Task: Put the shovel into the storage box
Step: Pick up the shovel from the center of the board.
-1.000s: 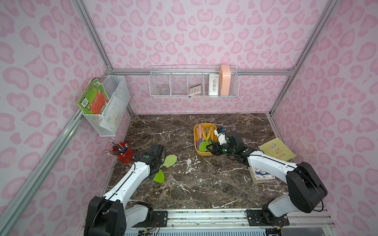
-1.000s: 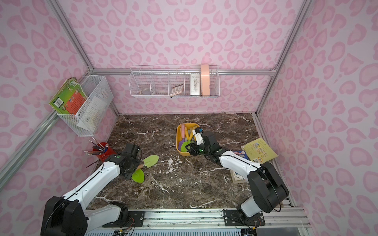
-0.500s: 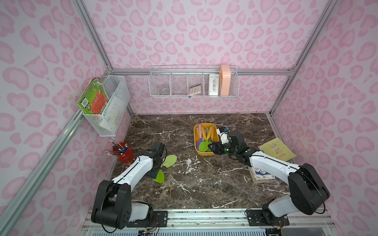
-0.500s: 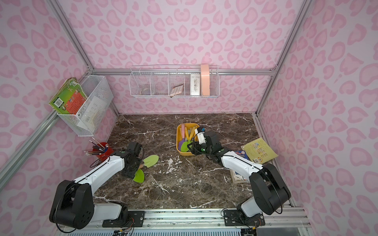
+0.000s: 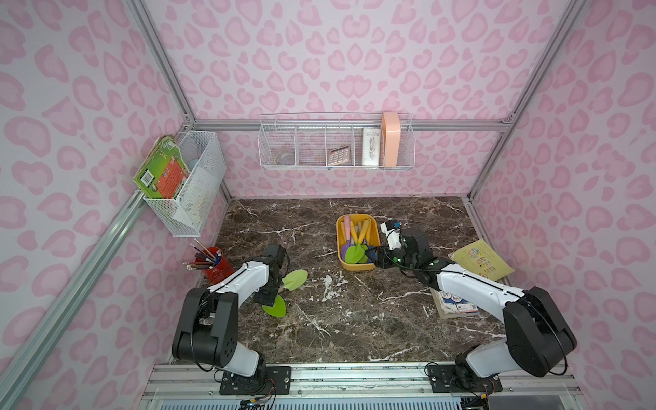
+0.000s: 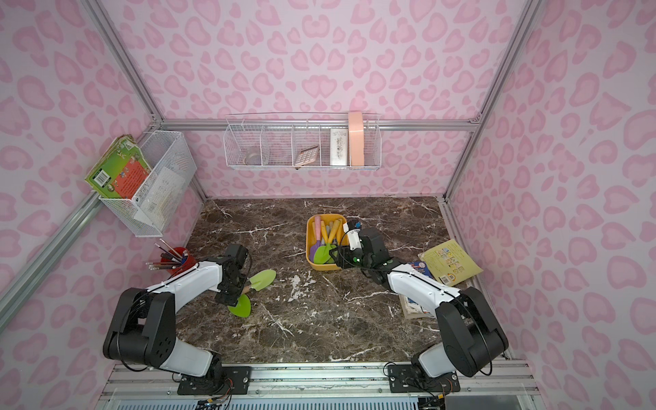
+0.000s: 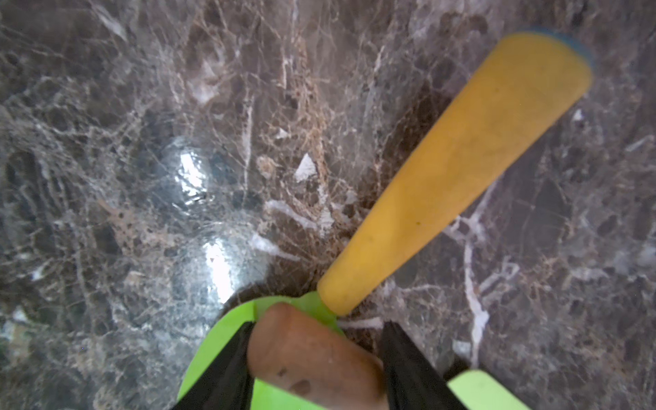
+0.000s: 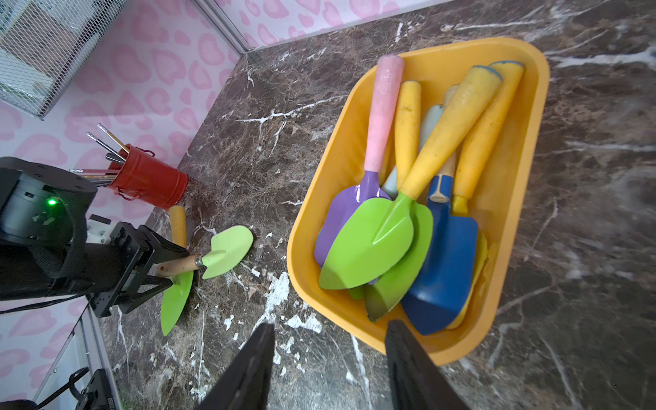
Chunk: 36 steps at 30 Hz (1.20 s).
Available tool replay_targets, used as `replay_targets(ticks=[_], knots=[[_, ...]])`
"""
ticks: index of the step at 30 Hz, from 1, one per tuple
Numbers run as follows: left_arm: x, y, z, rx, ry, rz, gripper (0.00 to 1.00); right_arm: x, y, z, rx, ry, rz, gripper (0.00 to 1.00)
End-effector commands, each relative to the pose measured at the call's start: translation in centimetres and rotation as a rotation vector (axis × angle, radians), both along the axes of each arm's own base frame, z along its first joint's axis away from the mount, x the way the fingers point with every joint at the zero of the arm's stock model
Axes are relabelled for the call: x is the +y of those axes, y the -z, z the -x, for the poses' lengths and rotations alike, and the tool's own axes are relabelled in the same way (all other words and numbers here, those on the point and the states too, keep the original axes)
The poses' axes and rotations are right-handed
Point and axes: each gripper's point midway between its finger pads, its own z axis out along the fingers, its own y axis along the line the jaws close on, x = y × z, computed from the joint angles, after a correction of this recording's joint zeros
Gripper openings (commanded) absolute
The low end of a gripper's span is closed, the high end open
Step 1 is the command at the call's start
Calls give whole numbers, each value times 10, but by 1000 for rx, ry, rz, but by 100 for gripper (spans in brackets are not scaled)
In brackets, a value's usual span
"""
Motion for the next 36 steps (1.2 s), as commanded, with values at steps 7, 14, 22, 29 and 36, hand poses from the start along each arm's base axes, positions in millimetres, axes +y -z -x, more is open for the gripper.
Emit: replay_targets(ticks=[7, 14, 22, 29, 36], knots=[[-1, 0, -2, 18, 31, 3, 38, 1, 0, 2, -2, 1, -27, 53], [-6, -7, -11, -1, 72, 22, 17, -3, 3, 5, 2, 11, -27, 53], [-21, -22, -29, -62, 153, 90, 0, -6, -2, 15, -22, -2, -38, 53], [-43, -42, -47, -130, 278, 176, 0, -8, -10, 27, -64, -23, -51, 54], [-67, -67, -55, -199, 410, 193, 0, -7, -26, 41, -115, -66, -89, 54]])
